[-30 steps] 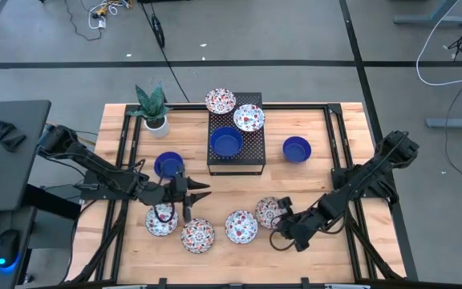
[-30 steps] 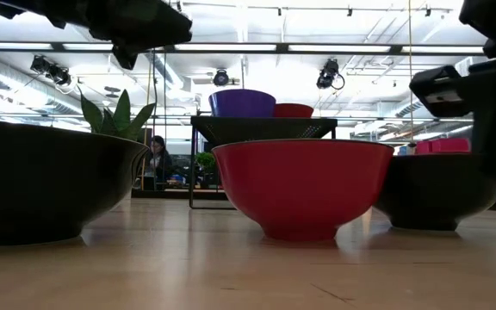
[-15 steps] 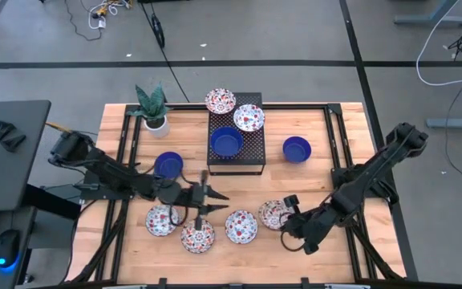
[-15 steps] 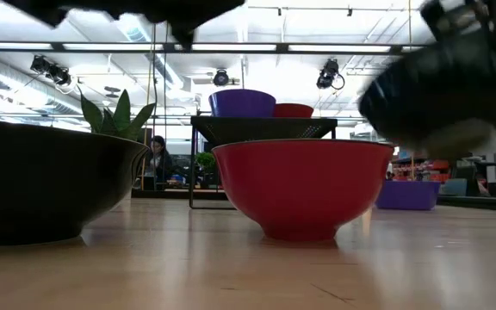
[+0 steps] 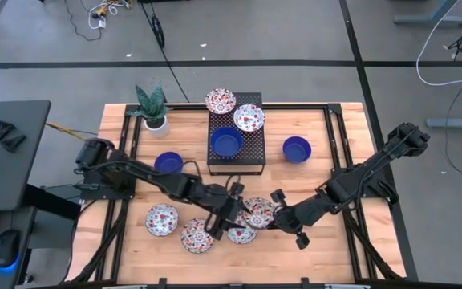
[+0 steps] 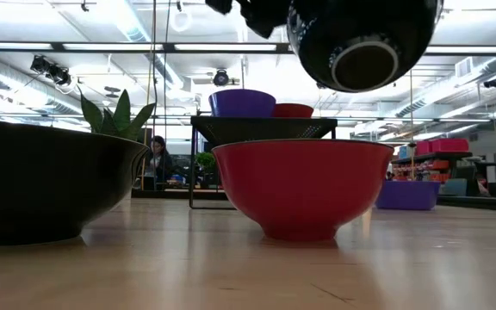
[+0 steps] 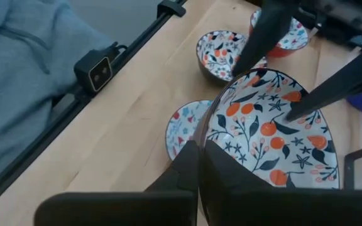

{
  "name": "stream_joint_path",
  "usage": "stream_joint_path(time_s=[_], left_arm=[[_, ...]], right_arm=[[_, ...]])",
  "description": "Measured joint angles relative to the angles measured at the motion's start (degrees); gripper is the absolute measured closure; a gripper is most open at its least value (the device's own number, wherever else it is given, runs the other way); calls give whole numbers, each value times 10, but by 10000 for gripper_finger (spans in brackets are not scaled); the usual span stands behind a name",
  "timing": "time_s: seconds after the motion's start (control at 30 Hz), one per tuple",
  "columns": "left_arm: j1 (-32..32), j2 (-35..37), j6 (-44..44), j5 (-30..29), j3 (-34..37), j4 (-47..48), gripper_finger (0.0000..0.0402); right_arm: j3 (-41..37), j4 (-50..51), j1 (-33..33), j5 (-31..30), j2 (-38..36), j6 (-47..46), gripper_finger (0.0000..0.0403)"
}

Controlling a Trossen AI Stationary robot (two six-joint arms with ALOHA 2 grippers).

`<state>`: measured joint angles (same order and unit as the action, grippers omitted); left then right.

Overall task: Pick & Place Mini bowls
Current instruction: Stack the right orange patterned bowl on top of the other orange patterned bowl on the shelf

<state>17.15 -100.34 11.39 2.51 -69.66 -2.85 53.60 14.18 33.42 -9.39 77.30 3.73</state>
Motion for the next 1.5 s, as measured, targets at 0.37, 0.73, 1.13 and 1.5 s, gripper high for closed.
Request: stream_joint_path(time_s=[0.37, 0.73, 1.13, 1.5], left_arm=[[-1, -10, 13, 5, -4, 5, 246], [-1, -11, 2, 5, -3, -2, 275], [-2, -11, 15, 94, -3, -6, 390], [20, -7, -5, 44, -2, 33, 391]], right_arm=[[0, 0, -3, 3, 0, 0, 398], [0, 1, -3, 2, 0, 2, 397], [0, -16, -3, 0, 0, 46, 379], [1, -147, 9, -24, -25, 113, 268]])
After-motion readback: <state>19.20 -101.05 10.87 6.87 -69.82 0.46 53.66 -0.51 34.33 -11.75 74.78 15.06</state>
